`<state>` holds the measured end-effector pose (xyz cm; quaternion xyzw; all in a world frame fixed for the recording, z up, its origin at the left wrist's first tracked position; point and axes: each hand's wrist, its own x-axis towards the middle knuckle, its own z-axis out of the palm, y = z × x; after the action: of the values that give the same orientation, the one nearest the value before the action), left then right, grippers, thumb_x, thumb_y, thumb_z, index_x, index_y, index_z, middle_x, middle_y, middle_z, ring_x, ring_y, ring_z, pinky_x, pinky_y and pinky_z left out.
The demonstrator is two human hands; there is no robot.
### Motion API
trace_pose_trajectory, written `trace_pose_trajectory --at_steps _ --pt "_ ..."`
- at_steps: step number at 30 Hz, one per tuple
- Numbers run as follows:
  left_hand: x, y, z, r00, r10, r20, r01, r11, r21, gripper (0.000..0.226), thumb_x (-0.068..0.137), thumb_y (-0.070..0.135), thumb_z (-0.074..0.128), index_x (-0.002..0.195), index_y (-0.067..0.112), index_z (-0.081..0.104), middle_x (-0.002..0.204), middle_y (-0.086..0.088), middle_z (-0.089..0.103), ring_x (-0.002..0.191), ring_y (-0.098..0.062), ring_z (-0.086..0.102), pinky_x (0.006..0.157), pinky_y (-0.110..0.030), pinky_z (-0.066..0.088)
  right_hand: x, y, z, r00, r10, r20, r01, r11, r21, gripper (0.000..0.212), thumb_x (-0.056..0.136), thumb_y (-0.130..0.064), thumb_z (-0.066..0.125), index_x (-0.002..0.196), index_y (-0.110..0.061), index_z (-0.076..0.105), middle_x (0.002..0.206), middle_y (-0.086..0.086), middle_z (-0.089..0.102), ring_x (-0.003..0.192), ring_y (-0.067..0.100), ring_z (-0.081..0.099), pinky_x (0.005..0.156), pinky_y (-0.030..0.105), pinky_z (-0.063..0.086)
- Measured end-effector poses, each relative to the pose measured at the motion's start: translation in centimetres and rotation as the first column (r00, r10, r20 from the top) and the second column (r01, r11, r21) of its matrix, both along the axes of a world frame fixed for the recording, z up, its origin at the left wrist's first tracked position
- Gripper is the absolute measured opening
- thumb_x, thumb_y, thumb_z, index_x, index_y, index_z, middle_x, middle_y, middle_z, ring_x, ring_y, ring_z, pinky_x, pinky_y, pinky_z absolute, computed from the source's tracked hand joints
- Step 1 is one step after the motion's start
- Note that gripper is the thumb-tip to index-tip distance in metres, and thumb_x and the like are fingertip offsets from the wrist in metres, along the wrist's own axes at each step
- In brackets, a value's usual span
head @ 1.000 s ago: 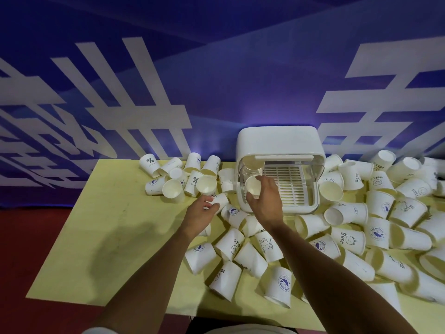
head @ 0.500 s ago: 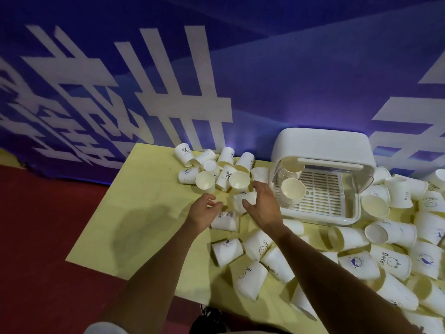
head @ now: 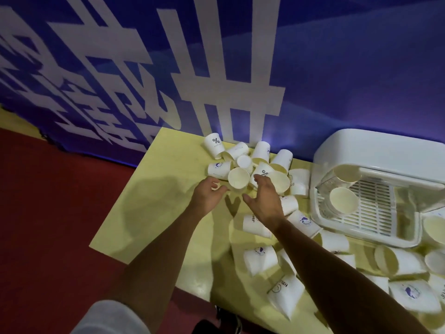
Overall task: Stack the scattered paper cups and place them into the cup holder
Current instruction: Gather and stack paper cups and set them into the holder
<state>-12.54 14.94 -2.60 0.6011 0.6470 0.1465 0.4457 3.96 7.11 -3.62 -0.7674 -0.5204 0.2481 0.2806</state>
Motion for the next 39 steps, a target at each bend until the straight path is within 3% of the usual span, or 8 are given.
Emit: trace_pose_trajectory --at_steps 6,11,18,21,25,29,33,39 --pt "-0.2 3.8 -1.1 0.995 -0.046 -0.09 0.044 0.999 -0.023 0.047 0.086 0.025 0.07 0.129 0.014 0.055 0.13 -0.009 0.052 0.115 -0.024 0.057 0.098 -0.029 0.043 -1.5 2.9 -1.7 0.999 -0.006 0.042 0.009 0.997 -0.076 0.07 0.083 -0.041 0.073 0.135 -0.005 0.043 0.127 0.016 0.051 0.119 0.034 0.048 0.101 0.042 0.044" --pt "1.2 6.7 -2.4 0.975 -0.111 -0.192 0.123 0.991 0.051 0.061 0.079 0.026 0.073 0.135 0.013 0.052 0.136 -0.01 0.05 0.126 -0.032 0.047 0.103 -0.035 0.039 -2.2 4.6 -2.7 0.993 -0.046 0.113 0.056 0.995 -0.086 0.078 0.082 -0.045 0.072 0.141 -0.004 0.04 0.128 0.017 0.049 0.116 0.036 0.048 0.102 0.047 0.042" --pt "2.6 8.2 -4.5 0.866 -0.356 -0.35 0.415 0.903 0.109 0.073 0.083 0.02 0.066 0.149 0.021 0.036 0.155 -0.001 0.038 0.142 -0.028 0.031 0.113 -0.043 0.033 -3.0 5.6 -4.1 0.989 -0.053 0.139 0.063 0.996 -0.062 0.078 0.084 -0.034 0.073 0.144 0.001 0.037 0.127 0.02 0.052 0.114 0.037 0.051 0.098 0.044 0.043" --pt "2.7 7.7 -5.1 0.807 -0.389 -0.444 0.478 0.872 0.105 0.074 0.082 0.021 0.065 0.149 0.025 0.034 0.151 0.001 0.038 0.139 -0.026 0.029 0.107 -0.041 0.033 -3.0 5.4 -4.3 0.989 -0.046 0.142 0.056 0.996 -0.07 0.079 0.086 -0.033 0.072 0.147 0.0 0.034 0.13 0.019 0.051 0.118 0.035 0.05 0.101 0.041 0.041" --pt "2.2 6.3 -5.5 0.774 -0.308 -0.553 0.445 0.886 0.131 0.064 0.079 0.03 0.07 0.137 0.023 0.044 0.134 -0.007 0.043 0.125 -0.03 0.035 0.098 -0.039 0.033 -3.0 4.3 -3.7 0.991 -0.064 0.114 0.07 0.996 -0.047 0.077 0.085 -0.034 0.073 0.146 -0.004 0.036 0.128 0.015 0.052 0.116 0.032 0.051 0.098 0.039 0.044" --pt "1.6 4.7 -5.5 0.801 -0.228 -0.553 0.339 0.935 0.106 0.052 0.077 0.035 0.071 0.123 0.019 0.053 0.127 -0.01 0.045 0.124 -0.033 0.036 0.096 -0.042 0.034 -2.2 3.3 -2.8 0.993 -0.057 0.102 0.057 0.998 0.003 0.071 0.084 -0.04 0.071 0.14 -0.008 0.04 0.122 0.011 0.053 0.111 0.03 0.052 0.092 0.045 0.05" --pt "1.8 3.4 -4.3 0.867 -0.184 -0.463 0.241 0.968 0.065 0.062 0.075 0.042 0.075 0.123 0.013 0.049 0.129 -0.01 0.049 0.127 -0.035 0.039 0.098 -0.045 0.036 -0.9 2.2 -1.1 0.994 -0.086 0.072 0.079 0.992 0.1 0.073 0.082 -0.038 0.076 0.139 -0.005 0.043 0.124 0.014 0.054 0.111 0.031 0.054 0.089 0.042 0.052" --pt "3.3 1.8 -0.5 0.911 -0.18 -0.371 0.248 0.958 0.145 0.068 0.073 0.043 0.078 0.126 0.012 0.049 0.129 -0.011 0.053 0.125 -0.035 0.043 0.099 -0.045 0.037 2.9 -1.1 2.3 0.993 -0.116 0.025 0.11 0.979 0.171 0.065 0.085 -0.043 0.071 0.138 -0.016 0.044 0.128 0.005 0.052 0.113 0.023 0.053 0.091 0.037 0.049"
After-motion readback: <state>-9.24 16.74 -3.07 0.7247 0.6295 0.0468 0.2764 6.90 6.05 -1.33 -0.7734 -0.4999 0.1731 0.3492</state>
